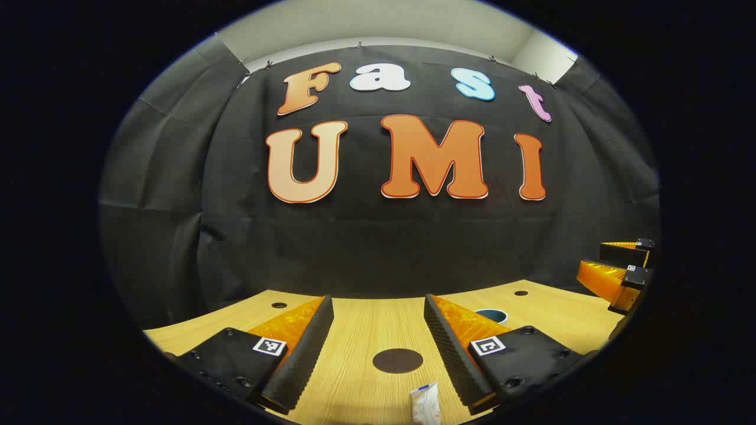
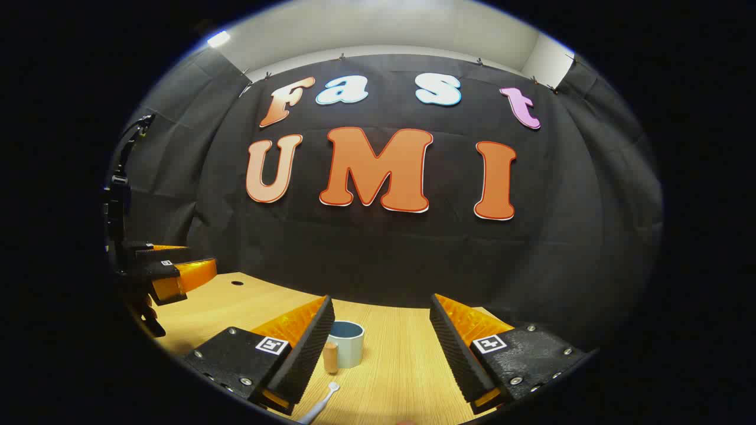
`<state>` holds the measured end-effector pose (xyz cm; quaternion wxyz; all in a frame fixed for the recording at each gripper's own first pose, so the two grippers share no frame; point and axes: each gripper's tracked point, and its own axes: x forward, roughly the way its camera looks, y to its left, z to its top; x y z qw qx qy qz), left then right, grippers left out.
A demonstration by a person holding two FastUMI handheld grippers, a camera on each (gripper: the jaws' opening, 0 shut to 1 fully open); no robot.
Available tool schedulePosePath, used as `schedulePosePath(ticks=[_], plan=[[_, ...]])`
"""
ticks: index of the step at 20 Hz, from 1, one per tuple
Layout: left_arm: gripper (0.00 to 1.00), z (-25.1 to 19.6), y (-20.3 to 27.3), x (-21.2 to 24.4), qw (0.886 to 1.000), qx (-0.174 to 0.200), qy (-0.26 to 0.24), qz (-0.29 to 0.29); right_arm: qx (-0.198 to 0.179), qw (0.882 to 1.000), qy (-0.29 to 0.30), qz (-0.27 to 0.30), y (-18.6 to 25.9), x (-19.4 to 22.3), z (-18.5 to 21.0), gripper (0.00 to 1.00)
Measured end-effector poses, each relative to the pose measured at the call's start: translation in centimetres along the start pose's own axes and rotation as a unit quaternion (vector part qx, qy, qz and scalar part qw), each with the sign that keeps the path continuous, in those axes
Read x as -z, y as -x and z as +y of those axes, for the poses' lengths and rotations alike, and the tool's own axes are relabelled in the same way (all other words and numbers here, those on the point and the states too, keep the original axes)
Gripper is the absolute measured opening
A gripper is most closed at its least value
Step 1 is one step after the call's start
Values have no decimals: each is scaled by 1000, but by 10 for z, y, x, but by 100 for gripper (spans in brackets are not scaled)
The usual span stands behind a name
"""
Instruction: Put the toothbrush and toothpaste on the desktop into the cup, then pick up the cup and place it on the coaster on the desktop.
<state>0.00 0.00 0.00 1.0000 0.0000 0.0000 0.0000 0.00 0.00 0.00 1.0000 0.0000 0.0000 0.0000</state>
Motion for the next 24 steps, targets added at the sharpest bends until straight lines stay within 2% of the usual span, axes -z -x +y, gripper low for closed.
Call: schedulePosePath(ticks=[13, 17, 20, 24], plan=[[98, 1, -1, 4, 1000, 4, 15, 17, -7, 1000, -8, 14, 1, 3, 4, 98], [98, -5, -3, 9, 998, 19, 29, 49, -21, 998, -35, 49, 0, 10, 11, 100], [98, -9, -4, 16, 996, 31, 28, 79, -33, 995, -54, 80, 0, 18, 15, 98], [98, -13, -3, 42, 991, 33, 35, 129, -58, 987, -73, 131, 4, 43, 30, 98]])
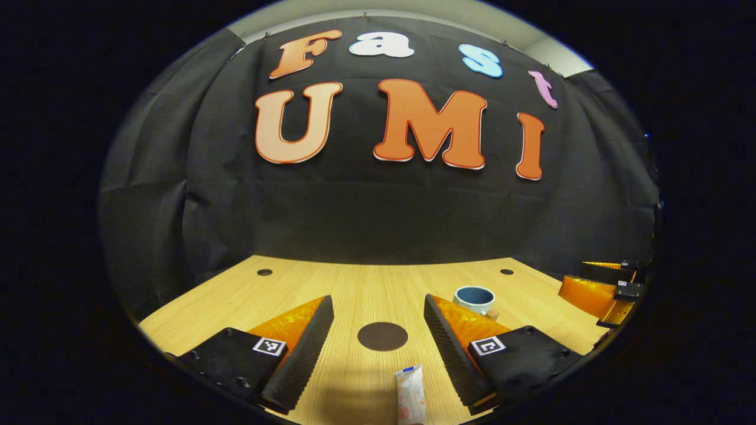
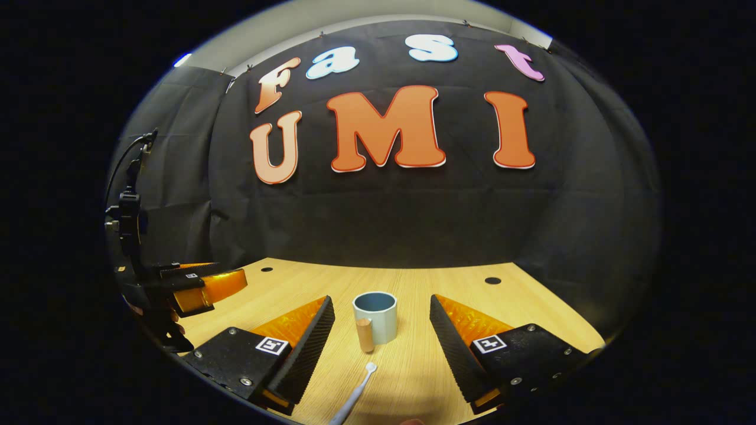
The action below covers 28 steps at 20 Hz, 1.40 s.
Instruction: Put the toothbrush and toothpaste on the desktop into the cup, then pick up the cup and place it on the coaster on the desktop.
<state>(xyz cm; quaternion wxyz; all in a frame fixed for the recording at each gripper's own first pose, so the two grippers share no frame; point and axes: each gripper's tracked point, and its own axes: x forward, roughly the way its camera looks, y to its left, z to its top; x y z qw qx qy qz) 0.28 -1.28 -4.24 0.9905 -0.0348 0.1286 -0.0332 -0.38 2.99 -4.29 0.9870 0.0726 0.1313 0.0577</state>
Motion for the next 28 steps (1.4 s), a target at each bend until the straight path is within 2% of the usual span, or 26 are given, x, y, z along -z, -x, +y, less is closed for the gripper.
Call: schedulePosePath(ticks=[4, 9, 17, 21, 23, 25, 26, 27, 28], plan=[[98, -9, -8, 38, 997, 13, 7, 70, -4, 997, 1, 71, -4, 38, 5, 98], [97, -18, -12, 71, 991, 30, -1, 131, -5, 987, 4, 159, -4, 82, 10, 98], [98, -23, -5, 117, 977, 33, -38, 206, -16, 972, -10, 235, -1, 125, 25, 89], [97, -18, -2, 143, 966, 25, -40, 253, -11, 960, -16, 279, 3, 149, 24, 82], [97, -21, -1, 154, 959, 34, -27, 279, -10, 956, -14, 293, 3, 153, 28, 72], [84, -27, 6, 166, 951, 48, -6, 306, -12, 954, -6, 298, 1, 156, 33, 69], [84, -29, 6, 172, 948, 47, -2, 315, -14, 953, -3, 302, 1, 158, 36, 62], [81, -28, 5, 178, 946, 45, -3, 321, -14, 951, 1, 308, 1, 160, 37, 59], [83, -25, 3, 179, 946, 42, -8, 320, -12, 949, 5, 316, 3, 165, 37, 56]])
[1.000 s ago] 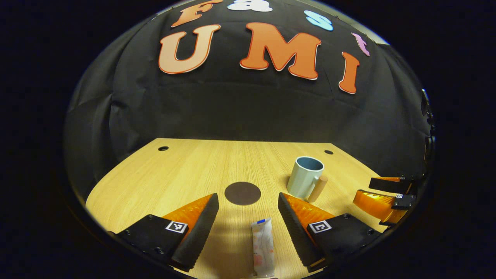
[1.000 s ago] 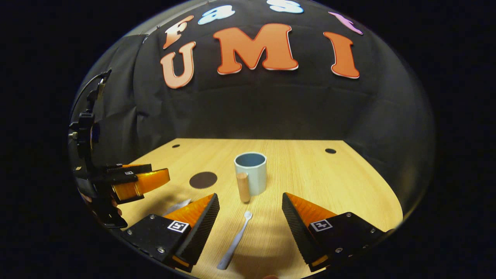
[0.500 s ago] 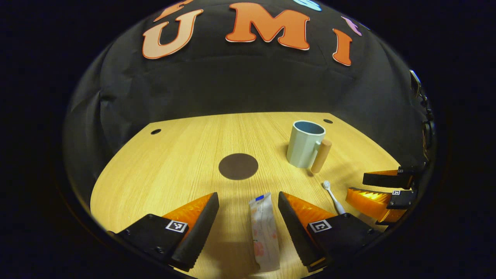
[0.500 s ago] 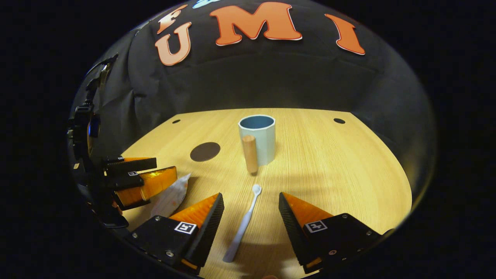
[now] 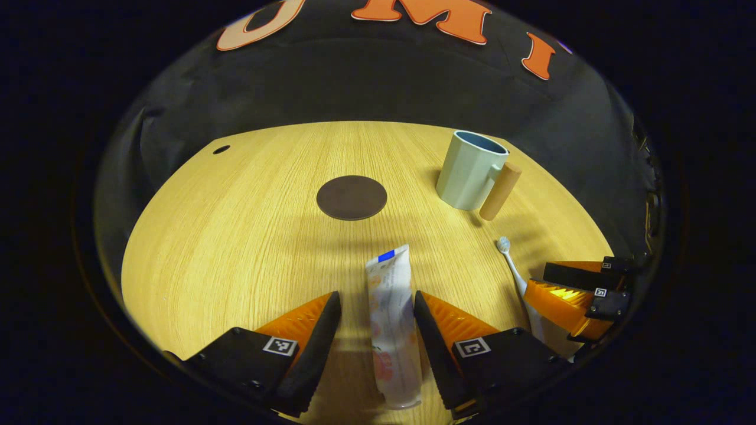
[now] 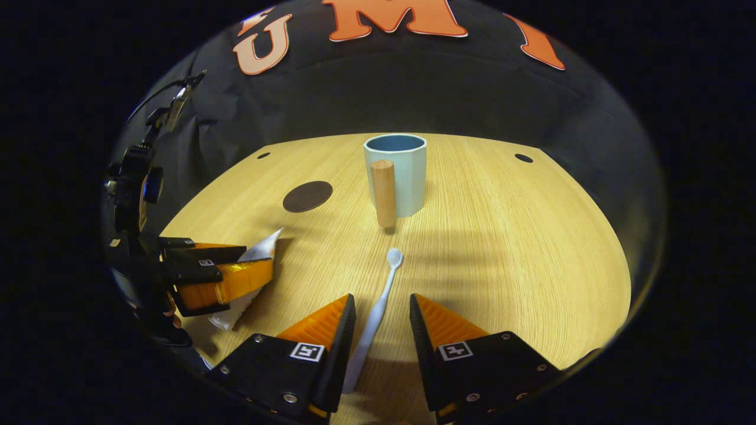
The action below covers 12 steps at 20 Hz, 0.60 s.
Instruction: Put the toothbrush and toothpaste on the desktop into the cup, then pick up the cup and place it on the coaster on the desktop.
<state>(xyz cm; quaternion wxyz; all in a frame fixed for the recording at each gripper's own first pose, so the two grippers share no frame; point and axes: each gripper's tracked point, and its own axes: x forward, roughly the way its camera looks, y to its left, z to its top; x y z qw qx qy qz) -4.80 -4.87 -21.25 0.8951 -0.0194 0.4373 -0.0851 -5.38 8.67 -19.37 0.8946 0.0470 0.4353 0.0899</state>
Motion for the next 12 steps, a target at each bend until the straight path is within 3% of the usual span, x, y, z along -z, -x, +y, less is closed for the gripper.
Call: schedulePosePath(ticks=[1, 2, 5, 7, 8, 9, 10, 12], plan=[[84, -1, 1, 1, 1000, -2, -3, 4, 3, 1000, 1, 7, -2, 3, 0, 53], [77, -1, 2, 0, 1000, -5, -9, 4, 2, 1000, 1, 17, -2, 8, 2, 49], [78, 0, 3, 3, 999, -21, -21, 11, 13, 999, 5, 30, 1, 7, 1, 39], [77, 0, 6, 8, 999, -30, -30, 17, 20, 999, 4, 35, 0, 7, 3, 37], [70, 0, 4, 8, 999, -31, -30, 17, 21, 999, 5, 34, -2, 7, 5, 27], [68, 1, 6, 8, 999, -32, -27, 18, 22, 999, 6, 36, -3, 7, 6, 29], [70, 2, 7, 8, 999, -34, -24, 16, 22, 999, 9, 35, -4, 7, 8, 24], [56, 2, 6, 8, 999, -38, -13, 13, 17, 999, 27, 32, -6, 6, 12, 17]])
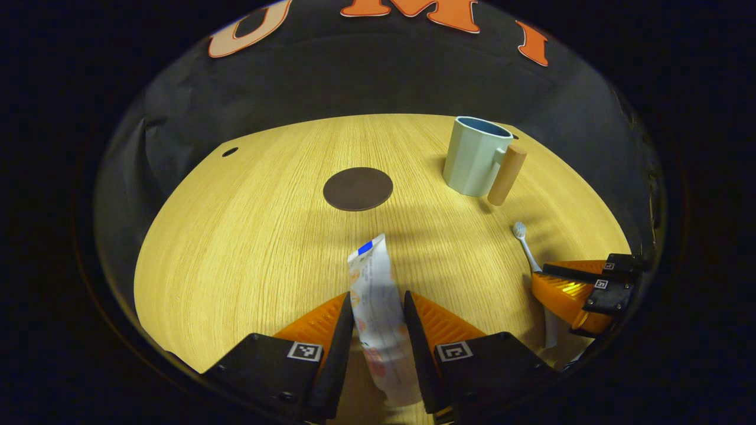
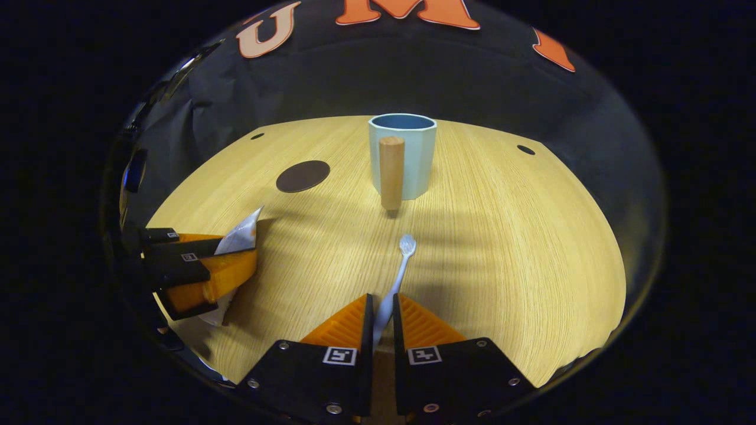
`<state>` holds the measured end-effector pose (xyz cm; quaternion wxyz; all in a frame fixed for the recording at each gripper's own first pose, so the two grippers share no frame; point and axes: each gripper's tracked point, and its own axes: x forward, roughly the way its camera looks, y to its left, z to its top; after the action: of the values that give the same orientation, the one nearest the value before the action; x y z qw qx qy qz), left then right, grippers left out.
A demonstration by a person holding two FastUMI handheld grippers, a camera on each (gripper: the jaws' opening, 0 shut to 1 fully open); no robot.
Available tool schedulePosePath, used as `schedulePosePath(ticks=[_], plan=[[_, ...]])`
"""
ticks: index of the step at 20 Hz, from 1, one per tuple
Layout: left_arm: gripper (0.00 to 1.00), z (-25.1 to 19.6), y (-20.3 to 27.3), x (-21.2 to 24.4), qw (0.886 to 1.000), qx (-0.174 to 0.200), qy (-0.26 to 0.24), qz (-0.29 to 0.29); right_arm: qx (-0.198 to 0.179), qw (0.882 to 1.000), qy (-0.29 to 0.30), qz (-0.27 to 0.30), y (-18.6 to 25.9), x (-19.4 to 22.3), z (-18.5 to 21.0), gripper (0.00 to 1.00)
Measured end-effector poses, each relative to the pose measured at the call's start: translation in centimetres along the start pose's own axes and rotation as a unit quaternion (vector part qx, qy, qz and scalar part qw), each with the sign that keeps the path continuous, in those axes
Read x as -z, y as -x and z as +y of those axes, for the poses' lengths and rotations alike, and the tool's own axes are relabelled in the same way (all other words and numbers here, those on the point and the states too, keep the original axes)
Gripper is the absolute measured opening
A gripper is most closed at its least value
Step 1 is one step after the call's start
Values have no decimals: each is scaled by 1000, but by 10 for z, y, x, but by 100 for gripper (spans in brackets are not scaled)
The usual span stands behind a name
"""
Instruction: Put the toothbrush and toothpaste on the desktop into the cup, then pick up the cup and place it on the coaster on the desktop.
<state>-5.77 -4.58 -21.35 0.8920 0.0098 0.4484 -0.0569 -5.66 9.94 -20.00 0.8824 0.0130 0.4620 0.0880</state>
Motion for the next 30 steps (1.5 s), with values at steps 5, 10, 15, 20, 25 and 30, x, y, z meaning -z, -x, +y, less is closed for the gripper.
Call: schedulePosePath(ticks=[5, 10, 15, 20, 25, 30], plan=[[25, 4, -5, -4, 999, 5, 44, -6, -16, 1000, -6, -6, 3, -4, 5, 8], [17, 2, -2, -3, 998, 22, 53, -10, -34, 999, -23, -24, 6, -13, 7, 7], [17, 4, 13, -17, 997, 26, 58, -43, -42, 997, -14, -71, 12, -31, 7, 7], [17, 5, 14, -34, 996, 20, 63, -67, -51, 991, -4, -127, 32, -63, 5, 7], [17, 10, 20, -47, 994, 5, 46, -96, -51, 982, -8, -180, 38, -106, -3, 7], [17, 10, 25, -50, 993, 4, 42, -109, -55, 972, -5, -229, 52, -139, -2, 7]])
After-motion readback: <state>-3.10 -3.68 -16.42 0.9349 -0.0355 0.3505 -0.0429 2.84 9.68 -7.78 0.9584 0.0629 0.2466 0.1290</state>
